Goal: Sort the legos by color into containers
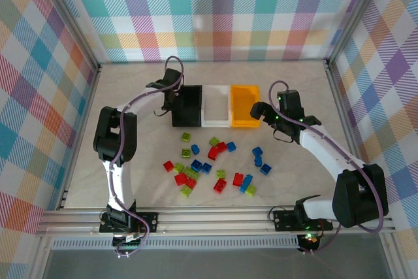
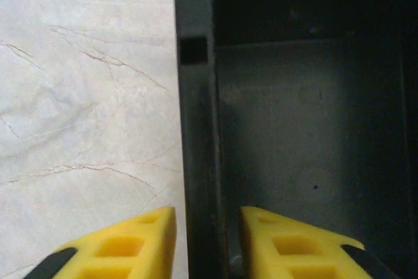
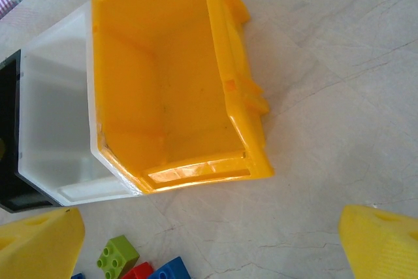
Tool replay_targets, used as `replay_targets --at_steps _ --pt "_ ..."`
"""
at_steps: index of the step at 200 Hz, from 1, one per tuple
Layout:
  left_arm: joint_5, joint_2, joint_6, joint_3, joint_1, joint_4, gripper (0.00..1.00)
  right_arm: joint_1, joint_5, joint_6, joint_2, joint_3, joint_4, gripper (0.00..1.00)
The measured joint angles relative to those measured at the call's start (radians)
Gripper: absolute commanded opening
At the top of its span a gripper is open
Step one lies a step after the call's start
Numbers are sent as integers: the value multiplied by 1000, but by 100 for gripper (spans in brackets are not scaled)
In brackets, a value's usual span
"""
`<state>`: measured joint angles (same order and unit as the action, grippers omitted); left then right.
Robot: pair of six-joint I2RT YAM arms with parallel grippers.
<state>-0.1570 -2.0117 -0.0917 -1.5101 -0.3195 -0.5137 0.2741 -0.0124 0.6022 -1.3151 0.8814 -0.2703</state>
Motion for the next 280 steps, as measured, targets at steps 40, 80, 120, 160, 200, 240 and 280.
replay_targets --at_steps 40,80,120,160,200,240,280 --pt "10 35 -27 16 3 -3 95 0 -4 -4 0 20 -27 100" --pt "90 227 -134 23 4 35 100 1 -27 -31 0 67 -103 98" --pt "216 523 -309 225 3 209 100 48 -25 -69 -20 45 -210 95" --pt "285 663 -461 514 3 334 100 153 32 -107 -154 40 -310 88" --pt "300 730 -557 659 15 341 100 219 93 -129 -271 42 -377 84" --pt "321 766 -606 695 51 393 100 232 137 -143 -354 70 -405 76" --pt "378 752 -663 725 104 417 100 232 164 -153 -374 102 -402 62"
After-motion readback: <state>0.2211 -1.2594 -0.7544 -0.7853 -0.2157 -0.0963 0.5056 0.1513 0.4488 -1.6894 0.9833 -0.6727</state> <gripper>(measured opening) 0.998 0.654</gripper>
